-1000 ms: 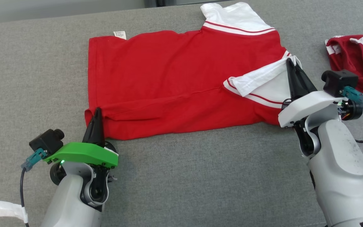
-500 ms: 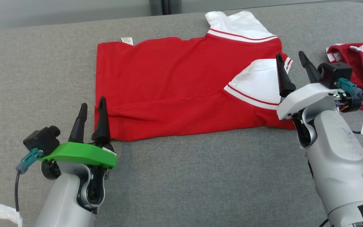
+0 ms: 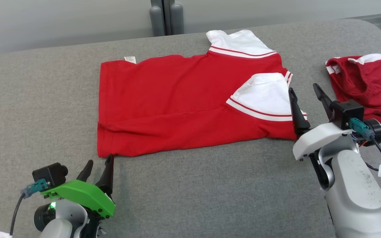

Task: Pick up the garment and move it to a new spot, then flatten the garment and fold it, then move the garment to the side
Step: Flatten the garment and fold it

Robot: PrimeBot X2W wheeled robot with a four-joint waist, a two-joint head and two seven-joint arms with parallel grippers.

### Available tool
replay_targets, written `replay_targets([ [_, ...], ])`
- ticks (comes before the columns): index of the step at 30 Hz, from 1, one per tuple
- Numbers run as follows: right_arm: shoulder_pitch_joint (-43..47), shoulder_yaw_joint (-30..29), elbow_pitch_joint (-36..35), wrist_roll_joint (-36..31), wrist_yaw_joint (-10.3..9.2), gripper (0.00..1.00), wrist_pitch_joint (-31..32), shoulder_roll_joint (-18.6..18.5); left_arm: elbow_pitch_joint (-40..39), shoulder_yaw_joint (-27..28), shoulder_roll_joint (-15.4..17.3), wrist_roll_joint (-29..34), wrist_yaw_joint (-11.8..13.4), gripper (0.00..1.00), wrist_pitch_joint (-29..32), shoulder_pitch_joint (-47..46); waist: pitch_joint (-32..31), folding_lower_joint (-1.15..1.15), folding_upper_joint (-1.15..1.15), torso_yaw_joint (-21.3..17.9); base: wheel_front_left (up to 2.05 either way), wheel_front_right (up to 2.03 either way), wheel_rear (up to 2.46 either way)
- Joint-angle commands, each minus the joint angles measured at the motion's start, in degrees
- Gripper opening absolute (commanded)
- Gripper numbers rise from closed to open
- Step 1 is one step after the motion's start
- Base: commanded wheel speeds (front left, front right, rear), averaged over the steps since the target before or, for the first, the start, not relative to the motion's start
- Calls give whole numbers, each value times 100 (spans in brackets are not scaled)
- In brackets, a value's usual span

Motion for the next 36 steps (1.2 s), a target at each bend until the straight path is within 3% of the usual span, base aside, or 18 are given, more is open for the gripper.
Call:
replay_targets([
  [1,168,20,-156,58,-7,100,67,-21,-3,37,13,-120,59,100,106,67,43,0,0,-78,0,0,0],
  [9,654,96,-1070,159,-7,100,558,-19,209,225,-40,-444,161,100,349,-118,314,0,0,-389,0,0,0],
  [17,762,92,-1284,223,-7,100,833,-20,494,430,-119,-605,72,100,118,-495,511,0,0,-511,0,0,0],
  [18,759,89,-1273,234,-7,100,851,-21,535,451,-124,-578,71,78,45,-545,529,0,0,-513,0,0,0],
  [19,765,88,-1253,238,-7,100,887,-21,560,467,-135,-574,59,46,-4,-574,541,0,0,-511,0,0,0],
  [22,770,68,-1144,246,-7,100,988,-21,573,499,-175,-601,-7,0,-140,-666,587,0,0,-474,0,0,0],
  [28,552,-63,-591,259,-7,100,1158,-22,561,477,-251,-563,-96,0,-363,-787,652,0,0,-334,0,0,0],
  [29,320,-26,0,283,-7,100,1386,-20,467,405,-279,-552,-168,0,-408,-776,657,0,0,-237,0,0,0],
  [31,238,4,226,366,-7,100,1507,-24,420,383,-291,-548,-184,0,-444,-744,645,0,0,-206,0,0,0],
  [32,201,25,327,391,-7,74,1543,-22,397,373,-298,-551,-196,0,-452,-722,633,0,0,-193,0,0,0],
  [33,169,32,405,432,-7,55,1567,-22,377,364,-300,-545,-208,0,-474,-705,622,0,0,-183,0,0,0],
  [35,107,71,543,556,-7,29,1604,-19,357,352,-308,-548,-218,0,-487,-670,586,0,0,-160,0,0,0],
  [36,61,95,590,641,-7,10,1598,-18,340,347,-310,-544,-231,0,-504,-656,563,0,0,-152,0,0,0],
])
